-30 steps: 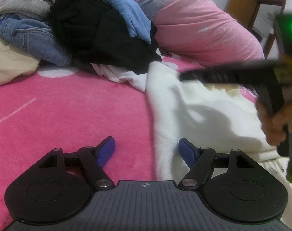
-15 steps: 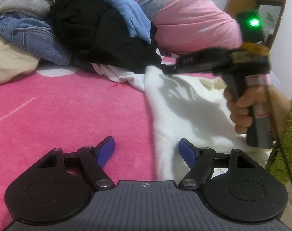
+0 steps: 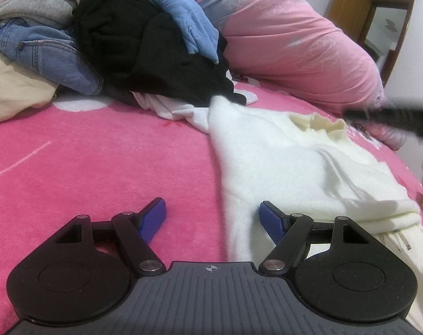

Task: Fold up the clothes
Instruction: 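Release the sweater and lift the right gripper away from it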

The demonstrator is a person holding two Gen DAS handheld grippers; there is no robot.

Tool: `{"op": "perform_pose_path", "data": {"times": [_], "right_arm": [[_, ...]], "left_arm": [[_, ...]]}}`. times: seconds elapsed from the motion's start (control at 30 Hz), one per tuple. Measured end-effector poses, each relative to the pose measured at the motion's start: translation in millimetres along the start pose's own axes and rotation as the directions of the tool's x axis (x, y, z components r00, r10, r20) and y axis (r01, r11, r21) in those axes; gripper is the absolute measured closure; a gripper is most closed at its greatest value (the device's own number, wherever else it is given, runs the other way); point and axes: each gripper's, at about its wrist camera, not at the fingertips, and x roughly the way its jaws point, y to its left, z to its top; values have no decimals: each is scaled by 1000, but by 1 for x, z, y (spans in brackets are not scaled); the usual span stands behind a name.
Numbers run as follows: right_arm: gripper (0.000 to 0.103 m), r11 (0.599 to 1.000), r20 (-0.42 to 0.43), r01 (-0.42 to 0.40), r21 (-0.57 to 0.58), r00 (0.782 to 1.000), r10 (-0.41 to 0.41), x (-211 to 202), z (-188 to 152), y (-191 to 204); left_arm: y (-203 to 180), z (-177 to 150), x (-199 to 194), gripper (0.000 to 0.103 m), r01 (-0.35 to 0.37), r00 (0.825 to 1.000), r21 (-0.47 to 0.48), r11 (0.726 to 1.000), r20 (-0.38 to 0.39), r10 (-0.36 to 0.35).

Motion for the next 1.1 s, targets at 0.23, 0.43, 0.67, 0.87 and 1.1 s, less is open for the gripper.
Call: {"op": "perform_pose_path", "data": {"times": [0.23,0.43,0.67,0.87,1.1], "right_arm": [[94,996,-50,76,44,996,-74,12,-56,-3],[94,998,9,26,-55,1000,-26,3,-35,16],[97,997,-121,-74,4,990,74,61,-21,-20],[95,944,-107,135,301,988,-107,31,-21,-122],[94,976,-78,48,213,996,-32,-54,-58,-126]], "left_arm": [[8,2,-10,29,20,999,-48,999,37,-18],[-23,25,-36,28,-24,983,24,999,185,19],[-69,44,32,30,-72,997,97,993,-6,73],[-56,36,37,30,-92,995,53,994,-27,93],[-78,32,27,29,-100,994,226,969,-17,106]]}}
